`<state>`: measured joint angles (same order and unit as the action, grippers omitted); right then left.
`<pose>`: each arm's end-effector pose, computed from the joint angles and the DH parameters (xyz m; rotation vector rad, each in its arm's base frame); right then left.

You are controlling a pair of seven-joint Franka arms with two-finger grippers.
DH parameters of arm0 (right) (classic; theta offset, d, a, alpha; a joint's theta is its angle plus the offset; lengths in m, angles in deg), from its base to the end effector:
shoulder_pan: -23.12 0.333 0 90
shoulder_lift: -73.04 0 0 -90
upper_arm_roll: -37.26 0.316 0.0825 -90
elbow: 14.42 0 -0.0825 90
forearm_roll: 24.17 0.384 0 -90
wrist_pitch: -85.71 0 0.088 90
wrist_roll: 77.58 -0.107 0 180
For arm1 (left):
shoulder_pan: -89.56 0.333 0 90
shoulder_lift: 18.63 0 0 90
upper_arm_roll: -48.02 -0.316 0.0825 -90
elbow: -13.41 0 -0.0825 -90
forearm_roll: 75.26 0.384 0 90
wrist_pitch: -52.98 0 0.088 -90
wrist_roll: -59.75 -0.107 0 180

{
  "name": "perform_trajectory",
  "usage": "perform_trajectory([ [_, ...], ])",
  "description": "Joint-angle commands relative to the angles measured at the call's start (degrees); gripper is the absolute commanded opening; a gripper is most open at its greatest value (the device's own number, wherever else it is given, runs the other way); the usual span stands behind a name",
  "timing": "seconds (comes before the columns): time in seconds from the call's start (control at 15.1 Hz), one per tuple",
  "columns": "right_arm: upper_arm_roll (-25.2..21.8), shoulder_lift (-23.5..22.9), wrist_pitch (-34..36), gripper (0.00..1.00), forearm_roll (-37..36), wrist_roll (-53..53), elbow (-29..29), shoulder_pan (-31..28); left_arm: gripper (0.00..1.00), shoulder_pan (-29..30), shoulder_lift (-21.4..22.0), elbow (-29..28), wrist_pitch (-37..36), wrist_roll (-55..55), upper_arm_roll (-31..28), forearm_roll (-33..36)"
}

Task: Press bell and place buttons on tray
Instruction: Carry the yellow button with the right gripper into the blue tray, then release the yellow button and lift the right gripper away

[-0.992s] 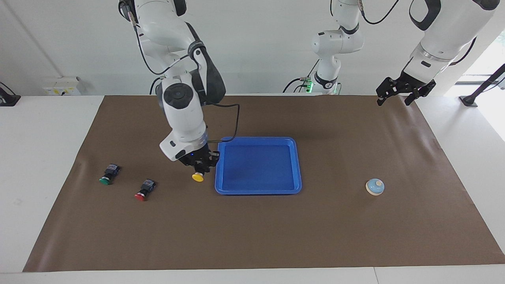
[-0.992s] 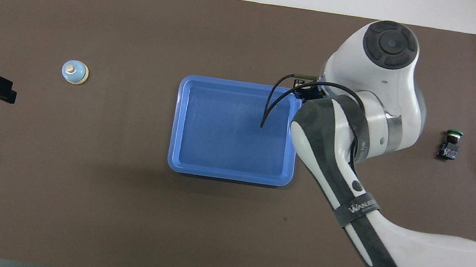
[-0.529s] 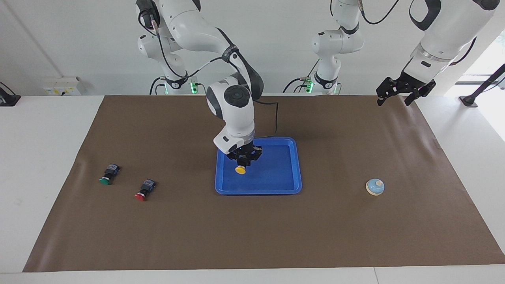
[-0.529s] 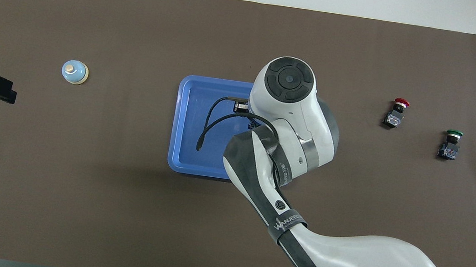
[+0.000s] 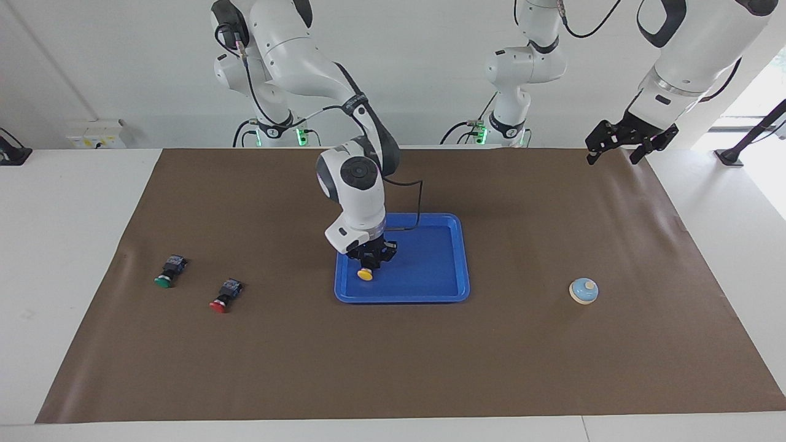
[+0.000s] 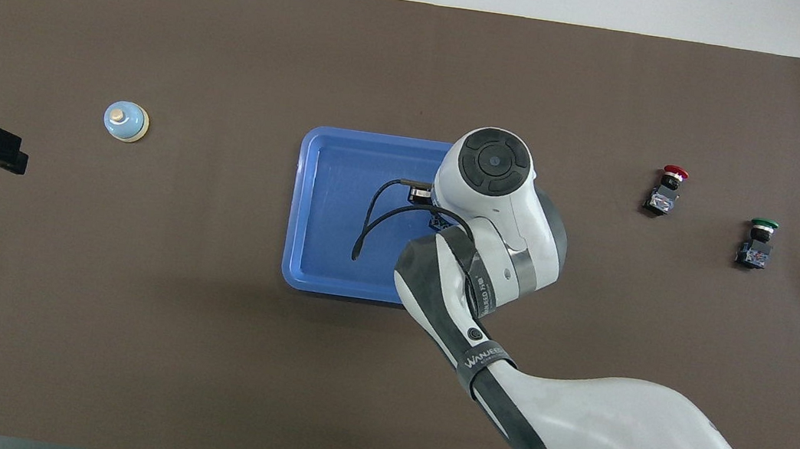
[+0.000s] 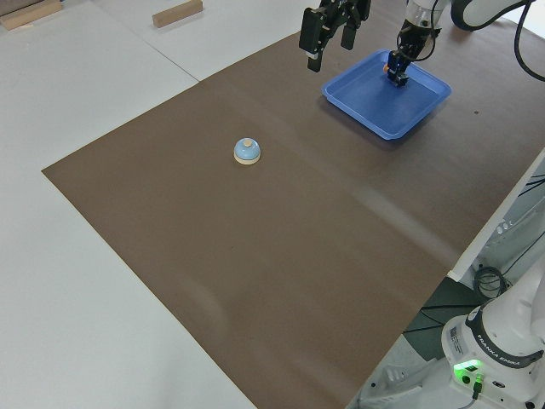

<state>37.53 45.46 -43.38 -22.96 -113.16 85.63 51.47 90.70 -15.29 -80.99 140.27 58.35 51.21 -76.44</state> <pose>0.5833 0.3186 0.3011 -3.1050 0.2101 -0.0181 0.5298 -0.0221 0.6161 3.1215 -0.0942 -0.1031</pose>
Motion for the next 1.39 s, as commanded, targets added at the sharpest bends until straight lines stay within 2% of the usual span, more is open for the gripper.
perform_trajectory([
  [0.0,0.43,2.53,-3.52,0.00,1.08,-0.01,5.15,-0.31,1.00,0.10,0.96,-0.70,-0.37,0.61,-0.12,-0.58],
  [0.07,0.43,2.53,-3.45,0.00,1.08,-0.19,5.16,-0.31,1.00,0.10,0.96,-0.70,-0.37,0.61,-0.12,-0.58],
  [0.13,0.43,2.53,-3.27,0.24,1.17,-0.89,4.98,-0.31,1.00,0.10,0.96,-0.70,-0.37,0.61,-0.12,-0.58],
  [0.2,0.43,2.53,-2.92,0.99,1.17,-2.81,4.63,-0.31,1.00,0.10,0.96,-0.70,-0.37,0.61,-0.12,-0.58],
  [0.4,0.00,2.88,1.54,1.00,1.08,-5.81,1.92,-0.57,1.00,0.10,0.96,-0.70,-0.37,0.61,-0.12,-0.58],
  [0.66,-1.67,5.69,13.14,1.00,0.12,-5.38,-5.90,-4.78,1.00,0.10,0.96,-0.70,-0.37,0.61,-0.12,-0.58],
  [0.79,-1.59,7.97,14.22,1.00,0.03,-3.45,-6.09,-9.17,1.00,0.10,0.96,-0.70,-0.37,0.61,-0.12,-0.58],
  [0.99,-1.59,8.42,15.54,1.00,-2.68,3.74,-5.92,-15.67,1.00,0.10,0.96,-0.70,-0.37,0.61,-0.12,-0.58],
  [1.32,-1.59,7.98,11.34,1.00,-4.63,15.79,-2.85,-24.91,1.00,0.10,0.96,-0.70,-0.37,0.61,-0.12,-0.58],
])
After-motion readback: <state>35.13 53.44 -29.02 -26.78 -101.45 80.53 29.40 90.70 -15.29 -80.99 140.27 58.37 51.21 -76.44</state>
